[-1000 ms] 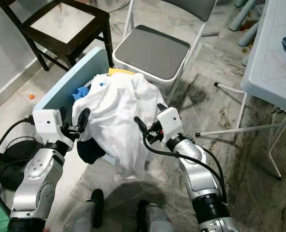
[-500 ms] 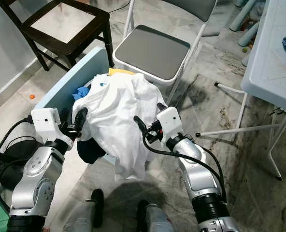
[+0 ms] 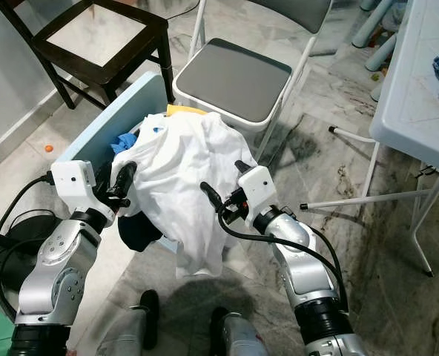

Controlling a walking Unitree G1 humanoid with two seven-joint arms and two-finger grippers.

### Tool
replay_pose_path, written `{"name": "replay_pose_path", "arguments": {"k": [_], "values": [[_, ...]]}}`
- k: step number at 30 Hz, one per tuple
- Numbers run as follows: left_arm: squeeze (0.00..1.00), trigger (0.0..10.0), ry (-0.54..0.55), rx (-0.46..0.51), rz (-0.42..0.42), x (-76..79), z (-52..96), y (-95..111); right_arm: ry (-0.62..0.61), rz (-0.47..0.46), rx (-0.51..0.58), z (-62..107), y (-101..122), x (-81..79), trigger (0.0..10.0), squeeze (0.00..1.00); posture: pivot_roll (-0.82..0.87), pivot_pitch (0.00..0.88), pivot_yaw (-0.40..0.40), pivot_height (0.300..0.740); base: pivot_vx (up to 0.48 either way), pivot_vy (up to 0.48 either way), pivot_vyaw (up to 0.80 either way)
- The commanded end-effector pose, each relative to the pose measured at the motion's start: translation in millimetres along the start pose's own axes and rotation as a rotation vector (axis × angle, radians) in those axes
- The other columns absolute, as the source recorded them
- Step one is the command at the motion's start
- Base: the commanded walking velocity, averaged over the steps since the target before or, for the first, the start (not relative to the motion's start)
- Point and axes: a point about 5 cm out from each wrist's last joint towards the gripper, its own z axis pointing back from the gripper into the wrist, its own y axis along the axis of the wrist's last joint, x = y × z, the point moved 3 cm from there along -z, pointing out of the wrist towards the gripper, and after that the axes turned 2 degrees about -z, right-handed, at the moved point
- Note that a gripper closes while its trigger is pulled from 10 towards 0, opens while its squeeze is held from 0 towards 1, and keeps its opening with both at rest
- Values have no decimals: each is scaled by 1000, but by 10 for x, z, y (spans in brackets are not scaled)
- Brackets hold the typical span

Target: Hang hanger

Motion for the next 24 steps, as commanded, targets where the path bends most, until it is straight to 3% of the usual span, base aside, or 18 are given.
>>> {"name": "replay_pose_path", "arguments": {"k": [1, 2, 3, 4, 5, 10, 24], "values": [[0, 9255, -8, -37, 5, -14, 6, -85, 18, -13, -13, 50, -40, -54, 10000, 0, 222, 351, -99, 740, 0, 0, 0], [0, 9255, -10, -38, 6, -12, 5, -86, 22, -15, -13, 50, -39, -58, 10000, 0, 222, 351, -99, 740, 0, 0, 0], [0, 3686, -8, -43, 0, -23, 3, -96, 32, -14, -11, 53, -32, -69, 10000, 0, 219, 351, -98, 740, 0, 0, 0], [0, 3686, -8, -45, -2, -26, 2, -98, 35, -14, -11, 55, -29, -71, 10000, 0, 219, 351, -98, 740, 0, 0, 0], [0, 0, -9, -49, -3, -31, 1, -108, 64, -22, -15, 66, -34, -99, 10000, 0, 217, 351, -98, 740, 0, 0, 0], [0, 0, -14, -61, -3, -61, -5, -153, 141, -35, -44, 119, -90, -182, 10000, 0, 216, 349, -97, 740, 0, 0, 0], [0, 0, -6, -18, -69, -151, -51, -94, 163, -33, -57, 121, -107, -234, 10000, 0, 224, 338, -88, 740, 0, 0, 0]]}}
